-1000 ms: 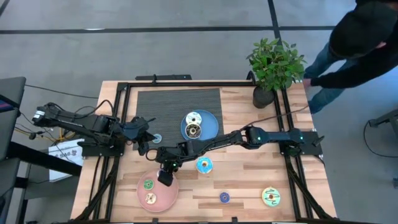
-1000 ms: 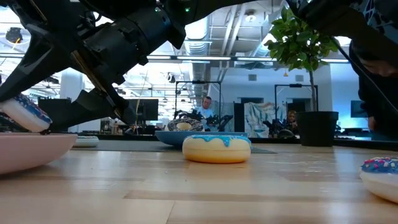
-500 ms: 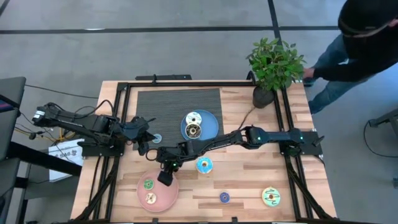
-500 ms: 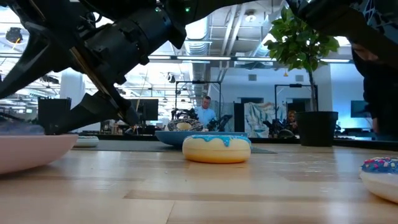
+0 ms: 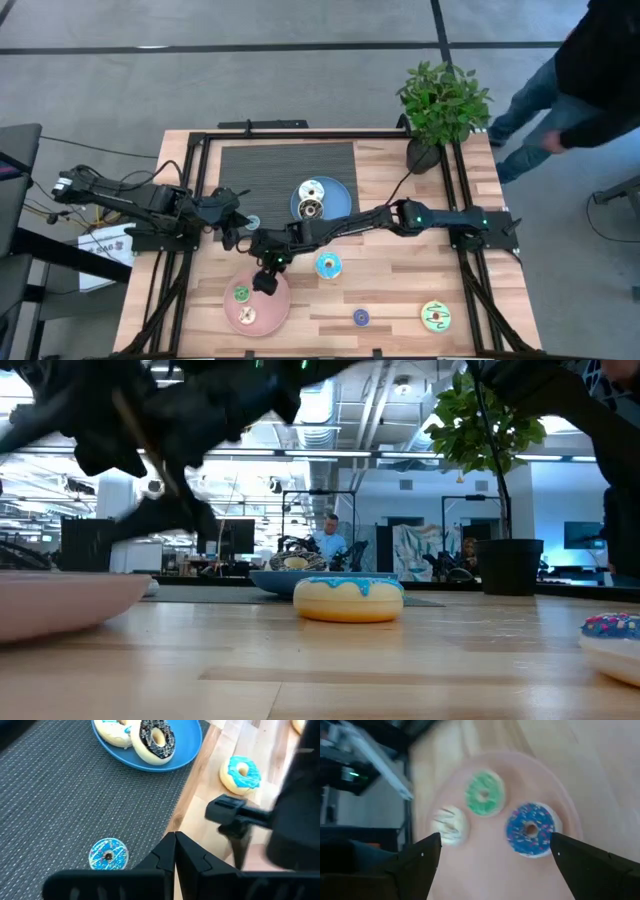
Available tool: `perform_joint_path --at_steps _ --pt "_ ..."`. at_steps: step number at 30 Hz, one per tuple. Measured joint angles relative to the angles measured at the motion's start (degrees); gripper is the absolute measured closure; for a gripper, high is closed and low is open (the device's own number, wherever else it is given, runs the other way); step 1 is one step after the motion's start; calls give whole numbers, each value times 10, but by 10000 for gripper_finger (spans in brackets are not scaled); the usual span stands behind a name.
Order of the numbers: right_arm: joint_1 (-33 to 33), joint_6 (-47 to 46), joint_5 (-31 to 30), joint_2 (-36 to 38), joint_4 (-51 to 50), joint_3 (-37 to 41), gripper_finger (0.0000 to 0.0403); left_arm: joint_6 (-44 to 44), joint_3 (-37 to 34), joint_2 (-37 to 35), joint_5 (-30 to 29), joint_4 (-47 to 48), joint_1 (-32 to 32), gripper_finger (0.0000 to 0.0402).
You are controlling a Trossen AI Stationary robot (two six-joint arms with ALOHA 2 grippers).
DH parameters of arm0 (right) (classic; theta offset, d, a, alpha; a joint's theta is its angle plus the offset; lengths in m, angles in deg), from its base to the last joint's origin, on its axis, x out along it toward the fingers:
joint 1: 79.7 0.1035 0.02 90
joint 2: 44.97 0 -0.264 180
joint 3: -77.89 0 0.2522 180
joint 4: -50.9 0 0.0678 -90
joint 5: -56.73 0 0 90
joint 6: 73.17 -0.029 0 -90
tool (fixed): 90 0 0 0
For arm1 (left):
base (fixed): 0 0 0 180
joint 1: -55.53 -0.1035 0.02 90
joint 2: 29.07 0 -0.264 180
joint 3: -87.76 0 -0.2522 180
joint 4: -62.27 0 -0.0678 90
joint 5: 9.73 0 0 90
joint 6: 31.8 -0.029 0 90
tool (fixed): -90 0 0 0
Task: Pick & Place donuts
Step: Put the small blue donut on the pink plate
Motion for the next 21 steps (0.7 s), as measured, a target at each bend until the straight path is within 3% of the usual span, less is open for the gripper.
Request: perform_joint_path --at_steps 5,9,12,17,21 --pt "1 32 -11 50 -42 -3 41 0 0 1 -1 2 0 402" --pt "6 87 -77 94 -157 -2 41 0 0 0 -1 2 0 402" --pt "18 124 -162 128 -261 -2 42 0 0 0 -2 2 0 402" --pt "50 141 -385 182 -416 28 42 0 0 0 -2 1 0 402" --pt "71 133 -481 250 -430 126 44 0 0 0 -2 -21 0 402"
